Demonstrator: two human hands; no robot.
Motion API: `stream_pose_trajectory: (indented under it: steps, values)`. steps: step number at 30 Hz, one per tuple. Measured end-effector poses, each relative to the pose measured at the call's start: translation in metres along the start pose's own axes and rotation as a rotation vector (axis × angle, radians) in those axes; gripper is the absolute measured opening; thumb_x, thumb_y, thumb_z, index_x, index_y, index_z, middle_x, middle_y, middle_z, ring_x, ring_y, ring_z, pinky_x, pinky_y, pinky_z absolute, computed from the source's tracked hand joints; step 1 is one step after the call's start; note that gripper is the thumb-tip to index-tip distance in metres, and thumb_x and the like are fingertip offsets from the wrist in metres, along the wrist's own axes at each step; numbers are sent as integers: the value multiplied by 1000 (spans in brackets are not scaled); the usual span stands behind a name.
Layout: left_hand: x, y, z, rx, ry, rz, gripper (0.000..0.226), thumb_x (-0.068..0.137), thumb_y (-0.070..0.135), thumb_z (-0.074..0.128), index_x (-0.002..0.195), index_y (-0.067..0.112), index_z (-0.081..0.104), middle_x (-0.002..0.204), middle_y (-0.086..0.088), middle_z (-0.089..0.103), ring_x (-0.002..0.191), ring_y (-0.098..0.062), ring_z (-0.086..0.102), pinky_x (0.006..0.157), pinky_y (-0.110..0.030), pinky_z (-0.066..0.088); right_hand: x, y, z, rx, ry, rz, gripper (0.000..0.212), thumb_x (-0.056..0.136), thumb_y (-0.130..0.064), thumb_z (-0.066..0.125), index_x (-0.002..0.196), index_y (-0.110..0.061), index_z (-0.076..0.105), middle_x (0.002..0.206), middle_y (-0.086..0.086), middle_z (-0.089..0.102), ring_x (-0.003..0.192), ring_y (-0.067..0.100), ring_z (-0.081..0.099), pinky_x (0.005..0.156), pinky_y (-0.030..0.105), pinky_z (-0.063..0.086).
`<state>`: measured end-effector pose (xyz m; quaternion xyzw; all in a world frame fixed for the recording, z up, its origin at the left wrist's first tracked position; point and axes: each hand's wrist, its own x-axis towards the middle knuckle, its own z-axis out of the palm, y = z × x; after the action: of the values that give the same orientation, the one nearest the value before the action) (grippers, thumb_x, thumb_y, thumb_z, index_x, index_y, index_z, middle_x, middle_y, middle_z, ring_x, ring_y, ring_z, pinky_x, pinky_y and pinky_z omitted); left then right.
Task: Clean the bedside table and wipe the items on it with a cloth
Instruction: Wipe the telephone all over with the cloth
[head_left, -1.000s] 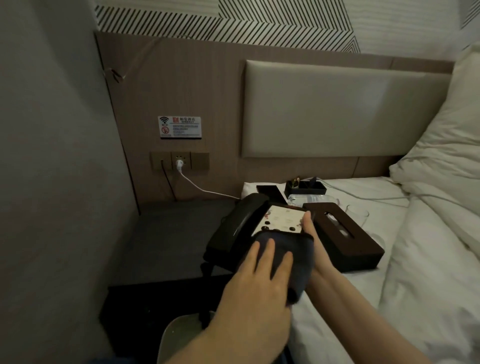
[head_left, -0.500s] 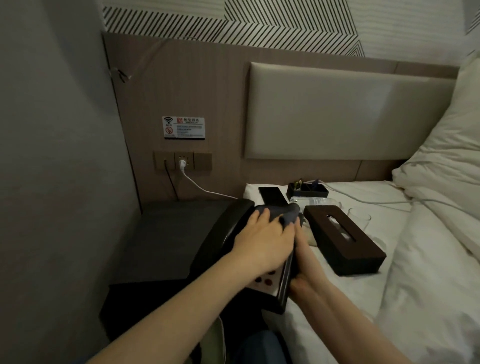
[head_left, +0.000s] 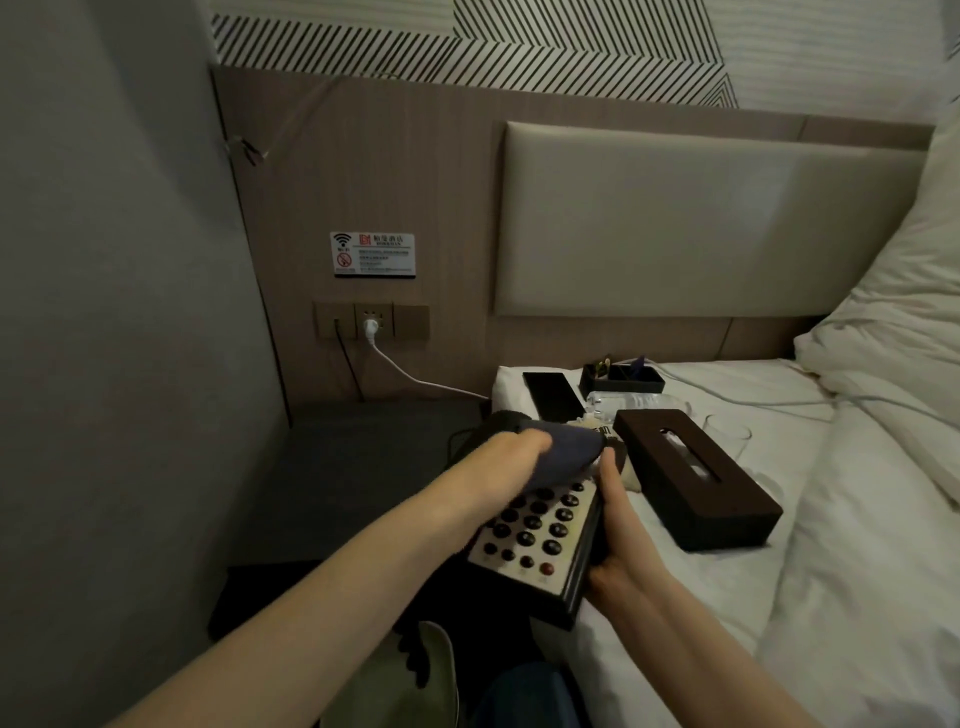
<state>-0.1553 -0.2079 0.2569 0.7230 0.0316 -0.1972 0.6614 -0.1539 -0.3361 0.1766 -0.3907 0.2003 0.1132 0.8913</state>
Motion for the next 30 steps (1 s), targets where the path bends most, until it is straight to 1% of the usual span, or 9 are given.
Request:
stream_pose_trajectory:
  steps: [5, 8, 10, 13, 14, 16, 18, 25, 30]
  values:
    - [-6, 12, -56, -449, -3, 61, 32, 97, 31, 41, 88, 11, 66, 76, -7, 74, 62, -19, 71, 53, -24, 56, -1, -12, -13, 3, 33, -61, 65, 70, -64, 66, 110, -12, 68, 100, 21, 73, 86, 42, 70, 76, 54, 53]
    - [-10, 20, -77, -522, 166, 228, 31, 97, 39, 46, 110, 18, 65, 99, -5, 75, 87, -21, 72, 78, -35, 57, -2, -18, -16, -13, 9, -24, 70, 61, -62, 69, 112, -14, 67, 105, 23, 71, 90, 47, 68, 78, 59, 52]
    - [-5, 19, -73, -324, 250, 282, 37, 96, 45, 48, 120, 21, 62, 114, -2, 69, 105, -20, 65, 98, -37, 45, -2, -21, -14, -3, -16, -11, 66, 64, -62, 68, 110, -14, 67, 103, 23, 71, 89, 48, 68, 79, 61, 51]
    - [2, 5, -50, 251, 277, 435, 35, 98, 45, 42, 103, 19, 66, 107, -1, 67, 107, -18, 60, 88, -21, 36, -3, -17, -6, -2, -69, -17, 58, 76, -62, 62, 99, -11, 73, 100, 24, 72, 87, 45, 70, 79, 59, 51]
    - [7, -1, -43, 453, 246, 462, 31, 99, 43, 43, 111, 24, 64, 120, -4, 62, 118, -20, 55, 90, -21, 37, -3, -15, -3, -9, -84, -28, 57, 79, -62, 59, 91, -10, 77, 100, 24, 72, 85, 43, 70, 78, 57, 51]
    - [19, -12, -36, 908, 187, 454, 37, 97, 40, 45, 134, 43, 47, 155, -5, 28, 140, -24, 30, 111, -34, 31, -2, -12, 1, -8, -104, -48, 58, 84, -61, 55, 70, -11, 80, 94, 22, 73, 79, 40, 72, 72, 52, 51]
    - [24, -17, -38, 1140, 187, 452, 46, 95, 35, 45, 138, 52, 38, 162, 2, 3, 146, -26, 13, 115, -44, 25, -4, -11, 3, -12, -114, -53, 58, 85, -60, 54, 63, -12, 79, 88, 21, 74, 74, 38, 72, 67, 49, 50]
    - [2, -58, -51, 990, 193, 607, 50, 94, 31, 49, 137, 54, 37, 159, 18, -8, 146, -10, 10, 112, -31, 24, -5, -14, 1, -15, -84, -84, 59, 79, -64, 58, 105, -12, 68, 99, 23, 72, 83, 42, 71, 73, 54, 51]
    - [-11, -72, -52, 1055, 332, 607, 65, 87, 28, 56, 139, 56, 27, 156, 15, 3, 138, -13, 22, 103, -29, 36, -3, -12, 2, -20, -77, -91, 55, 81, -63, 58, 80, -12, 77, 90, 22, 74, 75, 40, 72, 69, 52, 50]
